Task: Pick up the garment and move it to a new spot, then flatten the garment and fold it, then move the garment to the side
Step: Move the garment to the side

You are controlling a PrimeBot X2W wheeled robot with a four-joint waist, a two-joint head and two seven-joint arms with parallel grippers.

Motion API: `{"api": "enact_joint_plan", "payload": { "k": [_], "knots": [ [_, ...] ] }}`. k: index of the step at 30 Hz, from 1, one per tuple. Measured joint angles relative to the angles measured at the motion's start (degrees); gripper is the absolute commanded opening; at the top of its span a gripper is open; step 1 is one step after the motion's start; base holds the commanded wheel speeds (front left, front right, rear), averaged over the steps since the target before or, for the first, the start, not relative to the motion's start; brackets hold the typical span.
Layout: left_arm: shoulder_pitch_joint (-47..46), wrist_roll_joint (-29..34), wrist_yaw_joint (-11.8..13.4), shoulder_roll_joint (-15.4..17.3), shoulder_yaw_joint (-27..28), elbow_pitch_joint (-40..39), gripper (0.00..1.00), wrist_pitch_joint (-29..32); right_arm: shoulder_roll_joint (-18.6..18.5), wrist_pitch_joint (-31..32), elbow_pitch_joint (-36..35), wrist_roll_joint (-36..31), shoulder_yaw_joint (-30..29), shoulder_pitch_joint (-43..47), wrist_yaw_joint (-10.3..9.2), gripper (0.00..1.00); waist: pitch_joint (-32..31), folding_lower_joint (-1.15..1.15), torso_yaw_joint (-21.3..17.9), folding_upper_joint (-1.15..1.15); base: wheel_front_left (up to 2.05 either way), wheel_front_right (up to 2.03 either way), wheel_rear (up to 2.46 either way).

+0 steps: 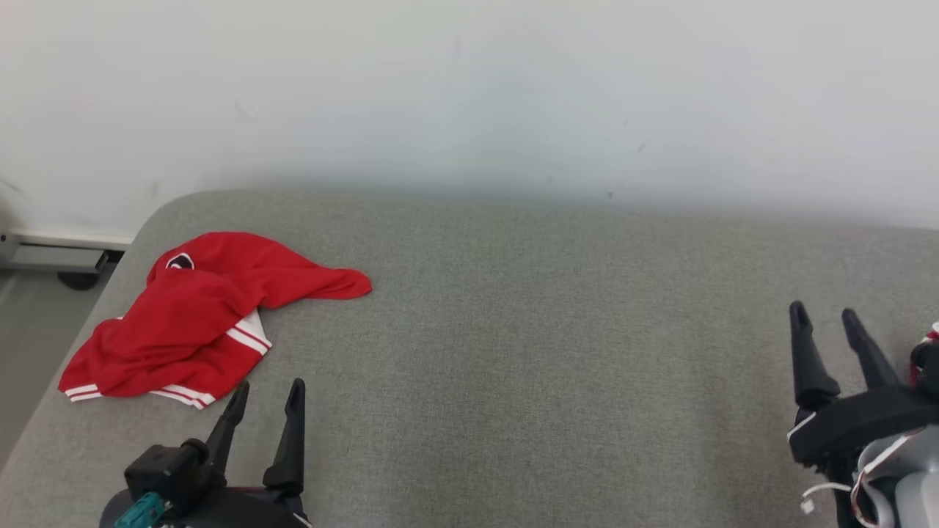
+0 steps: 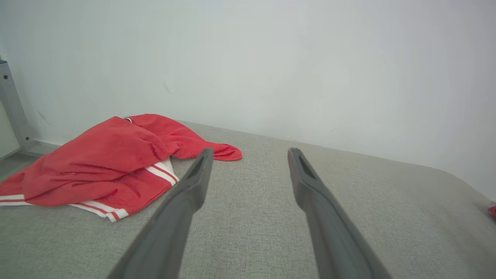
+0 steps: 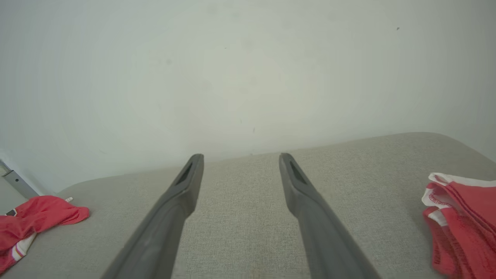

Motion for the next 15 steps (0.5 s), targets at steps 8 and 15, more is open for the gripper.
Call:
{"api": "enact_joint_plan", "payload": {
  "k": [8, 15],
  "knots": [
    [1.20, 0.24, 1.20, 0.38, 1.45, -0.05, 1.00, -0.41, 3.74, -2.78, -3.33, 0.36, 1.85, 5.75, 0.07, 1.00, -1.97, 0.00, -1.85, 0.00, 0.00, 0.00, 0.00],
    [2.56, -0.13, 1.82, 0.24, 3.31, 0.87, 1.00, -0.10, 4.04, -3.89, -4.19, 0.90, 3.74, 9.27, 0.30, 1.00, -3.40, 0.00, -3.24, 0.00, 0.00, 0.00, 0.00]
  ]
}}
